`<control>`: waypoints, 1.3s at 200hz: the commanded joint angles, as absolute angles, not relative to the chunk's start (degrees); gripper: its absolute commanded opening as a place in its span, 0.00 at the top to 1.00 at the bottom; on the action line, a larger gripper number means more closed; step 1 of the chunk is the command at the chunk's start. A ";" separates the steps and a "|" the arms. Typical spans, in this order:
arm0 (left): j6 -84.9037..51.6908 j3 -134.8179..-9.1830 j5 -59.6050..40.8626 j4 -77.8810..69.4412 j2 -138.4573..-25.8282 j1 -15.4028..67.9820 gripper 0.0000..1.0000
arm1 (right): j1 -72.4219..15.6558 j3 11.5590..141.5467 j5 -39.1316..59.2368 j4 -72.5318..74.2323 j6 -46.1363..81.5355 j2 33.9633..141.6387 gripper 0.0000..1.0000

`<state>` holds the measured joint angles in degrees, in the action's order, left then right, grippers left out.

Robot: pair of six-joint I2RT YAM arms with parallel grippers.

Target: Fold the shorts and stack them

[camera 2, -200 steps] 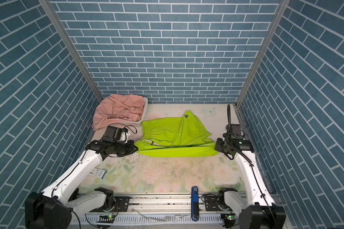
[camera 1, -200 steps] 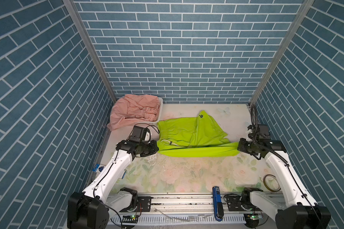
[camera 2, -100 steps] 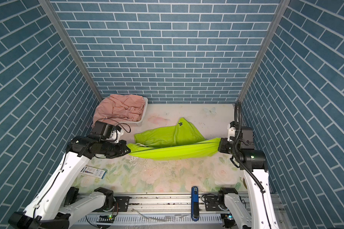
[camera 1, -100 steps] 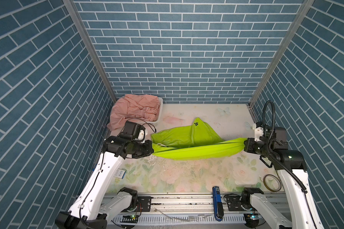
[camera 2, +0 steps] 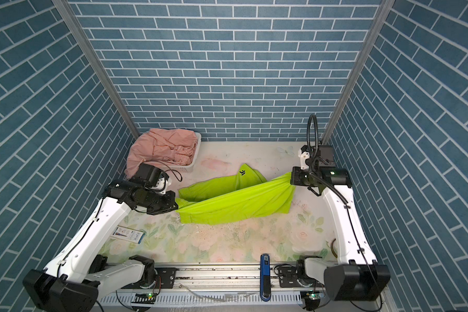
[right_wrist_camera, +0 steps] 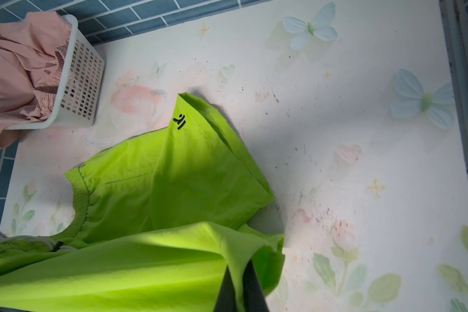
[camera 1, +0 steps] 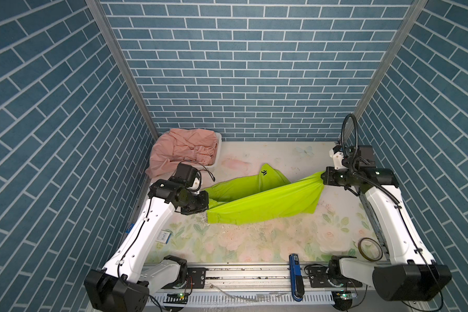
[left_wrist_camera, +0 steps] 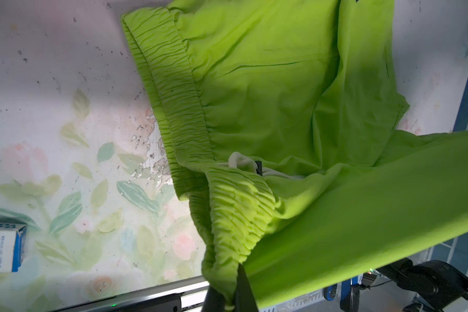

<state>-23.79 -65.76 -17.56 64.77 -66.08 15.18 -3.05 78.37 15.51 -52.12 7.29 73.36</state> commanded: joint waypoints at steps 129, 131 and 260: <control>-14.91 -71.64 -11.58 60.94 -84.92 0.50 1.00 | -3.67 108.28 11.24 -43.24 -2.20 108.87 1.00; -14.87 -71.81 -11.64 60.92 -85.21 0.34 1.00 | -3.69 108.59 11.18 -43.24 -2.24 109.24 1.00; -15.38 -77.63 -10.79 52.08 -104.24 -3.22 1.00 | -8.63 128.60 17.20 -40.55 -0.98 136.72 0.75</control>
